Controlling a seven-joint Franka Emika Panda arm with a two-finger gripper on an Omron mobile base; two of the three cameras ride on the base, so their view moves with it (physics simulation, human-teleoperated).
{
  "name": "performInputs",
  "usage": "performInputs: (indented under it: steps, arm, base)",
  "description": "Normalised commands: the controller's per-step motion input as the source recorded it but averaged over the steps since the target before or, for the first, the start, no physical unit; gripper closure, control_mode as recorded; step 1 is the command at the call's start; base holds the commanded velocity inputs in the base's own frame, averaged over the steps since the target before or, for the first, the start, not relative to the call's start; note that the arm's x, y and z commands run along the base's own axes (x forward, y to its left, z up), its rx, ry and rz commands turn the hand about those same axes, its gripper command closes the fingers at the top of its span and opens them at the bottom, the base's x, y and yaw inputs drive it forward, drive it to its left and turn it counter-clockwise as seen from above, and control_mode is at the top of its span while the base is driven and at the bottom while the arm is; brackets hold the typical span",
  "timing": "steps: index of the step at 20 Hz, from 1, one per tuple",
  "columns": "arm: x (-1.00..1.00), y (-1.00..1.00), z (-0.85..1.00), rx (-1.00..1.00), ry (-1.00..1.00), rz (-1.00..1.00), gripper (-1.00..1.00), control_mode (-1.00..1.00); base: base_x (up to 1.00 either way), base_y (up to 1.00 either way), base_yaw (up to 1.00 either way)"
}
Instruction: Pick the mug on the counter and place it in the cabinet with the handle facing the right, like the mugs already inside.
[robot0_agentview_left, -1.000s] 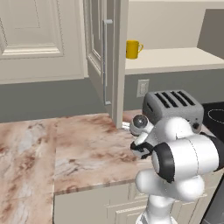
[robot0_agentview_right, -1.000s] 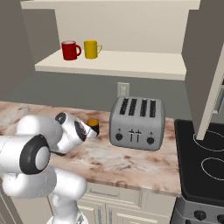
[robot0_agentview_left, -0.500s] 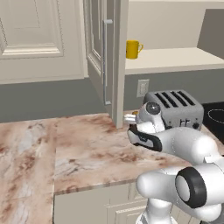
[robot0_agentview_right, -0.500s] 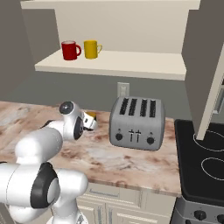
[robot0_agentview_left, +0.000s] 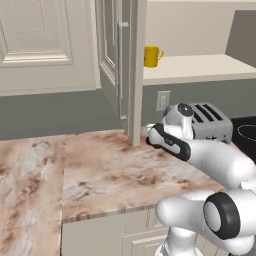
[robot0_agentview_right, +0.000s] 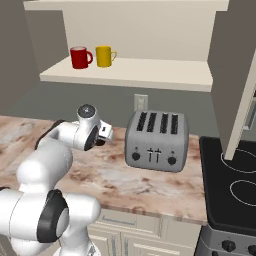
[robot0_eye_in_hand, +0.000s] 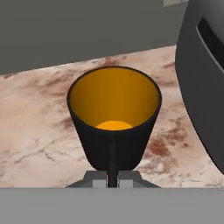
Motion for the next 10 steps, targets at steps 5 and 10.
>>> performInputs:
  steps: [5, 10]
  arm:
    - [-0.17, 0.17, 0.03, -0.04, -0.07, 0.36, 1.00, -1.00]
    - [-0.06, 0.00, 0.00, -0.02, 0.00, 0.46, 1.00, -1.00]
  base:
    - [0.00, 0.00, 0.00]
    - [0.00, 0.00, 0.00]
